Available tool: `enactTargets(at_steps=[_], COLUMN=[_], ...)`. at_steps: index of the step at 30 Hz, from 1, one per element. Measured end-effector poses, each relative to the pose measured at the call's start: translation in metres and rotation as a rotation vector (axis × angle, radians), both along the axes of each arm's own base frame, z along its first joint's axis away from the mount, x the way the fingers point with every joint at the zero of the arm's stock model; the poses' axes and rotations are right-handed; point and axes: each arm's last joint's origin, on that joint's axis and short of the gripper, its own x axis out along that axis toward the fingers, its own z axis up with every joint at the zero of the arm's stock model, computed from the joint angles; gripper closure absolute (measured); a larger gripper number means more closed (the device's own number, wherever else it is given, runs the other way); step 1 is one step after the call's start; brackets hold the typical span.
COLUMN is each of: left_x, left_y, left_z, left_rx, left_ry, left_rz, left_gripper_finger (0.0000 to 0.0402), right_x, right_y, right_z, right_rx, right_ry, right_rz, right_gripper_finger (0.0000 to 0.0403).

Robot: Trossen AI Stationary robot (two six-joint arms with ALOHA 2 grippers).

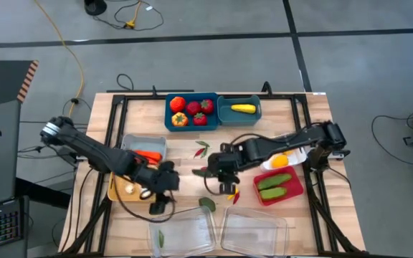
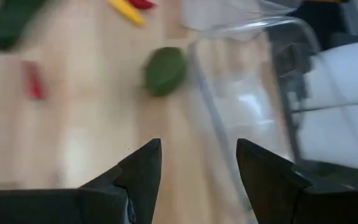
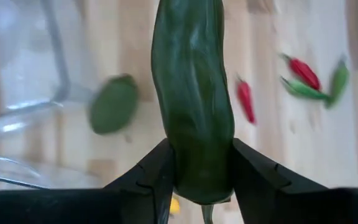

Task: Sort produce into baskets
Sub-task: Put the green chili pepper into the left transparent bin

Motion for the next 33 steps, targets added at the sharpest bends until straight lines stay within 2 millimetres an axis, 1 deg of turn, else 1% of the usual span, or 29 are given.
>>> enactTargets(at_steps=[4, 8, 13, 17, 21, 27, 31, 33], left_x=[-0.017, -0.027, -0.029, -0.028, -0.027, -0.027, -0.027, -0.028], left_y=[0.012, 0.021, 0.024, 0.025, 0.025, 0.025, 0.025, 0.025], left_z=[0.015, 0.026, 0.031, 0.03, 0.029, 0.029, 0.029, 0.029], left_rx=[0.133, 0.223, 0.306, 0.326, 0.32, 0.321, 0.321, 0.322], left_ry=[-0.053, -0.113, -0.16, -0.161, -0.153, -0.155, -0.154, -0.152], left_rz=[0.051, 0.104, 0.121, 0.133, 0.127, 0.127, 0.127, 0.126], left_gripper_finger=[0.0207, 0.0207, 0.0207, 0.0207, 0.0207, 0.0207, 0.0207, 0.0207], right_x=[0.003, 0.007, 0.009, 0.004, 0.0, -0.004, 0.0, 0.006], right_y=[0.024, 0.05, 0.079, 0.098, 0.111, 0.122, 0.131, 0.133], right_z=[0.006, 0.011, 0.012, 0.013, 0.015, 0.015, 0.007, 0.004], right_rx=[0.035, 0.099, 0.169, 0.193, 0.211, 0.249, 0.259, 0.269], right_ry=[-0.089, -0.201, -0.335, -0.374, -0.392, -0.397, -0.407, -0.439], right_rz=[0.034, 0.047, 0.093, 0.142, 0.168, 0.161, 0.174, 0.174], right_gripper_finger=[0.0234, 0.0233, 0.0233, 0.0229, 0.0224, 0.0223, 0.0223, 0.0223])
